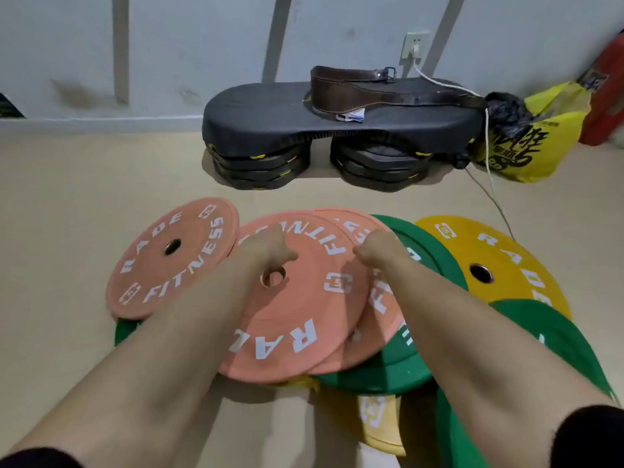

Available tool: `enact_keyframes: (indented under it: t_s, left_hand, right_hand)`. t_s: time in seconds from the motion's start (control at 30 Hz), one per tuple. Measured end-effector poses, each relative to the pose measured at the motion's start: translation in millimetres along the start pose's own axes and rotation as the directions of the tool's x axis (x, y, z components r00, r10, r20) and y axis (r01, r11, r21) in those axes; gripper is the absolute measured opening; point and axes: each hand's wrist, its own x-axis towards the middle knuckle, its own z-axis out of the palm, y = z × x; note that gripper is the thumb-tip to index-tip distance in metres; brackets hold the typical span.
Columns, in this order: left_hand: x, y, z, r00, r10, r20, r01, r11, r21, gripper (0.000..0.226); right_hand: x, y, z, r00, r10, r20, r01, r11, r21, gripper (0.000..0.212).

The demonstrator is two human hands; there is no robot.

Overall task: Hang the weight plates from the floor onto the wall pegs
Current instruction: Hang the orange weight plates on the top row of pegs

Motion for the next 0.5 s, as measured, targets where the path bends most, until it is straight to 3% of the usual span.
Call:
enact_keyframes:
  t_s: [0.07, 0.13, 0.27, 0.37, 0.5]
  left_hand:
    - [-4.9, -9.2, 29.0, 0.986, -0.05, 0.158, 0.049, 0.999, 0.009, 0.07]
    - [-11.0, -22.5, 64.5, 0.964, -0.103, 0.244, 0.098, 0.995, 0.032, 0.063]
    - [-7.6, -25.0, 85.5, 0.983, -0.108, 0.148, 0.103, 0.994, 0.043, 0.068]
    - [-3.2, -15.8, 94.0, 0.993, -0.096, 0.072, 0.093, 0.995, 0.038, 0.077]
    - [-4.1, -2.2, 99.6, 0.992, -0.109, 0.058, 0.112, 0.992, -0.056, 0.088]
  right_hand:
    - [-3.3, 10.3, 22.2, 0.993, 0.094, 0.077, -0.1, 0.992, 0.076, 0.051]
    - [-7.3, 17.2, 39.5, 0.988, 0.144, 0.063, -0.152, 0.976, 0.153, 0.05]
    - [-4.3, -3.5, 50.9, 0.961, 0.27, 0.058, -0.274, 0.905, 0.324, 0.058]
    - [-4.2, -12.0, 58.7, 0.919, 0.377, 0.111, -0.391, 0.847, 0.36, 0.065]
    - [0.2, -8.8, 47.3, 0.933, 0.302, 0.195, -0.358, 0.833, 0.422, 0.045]
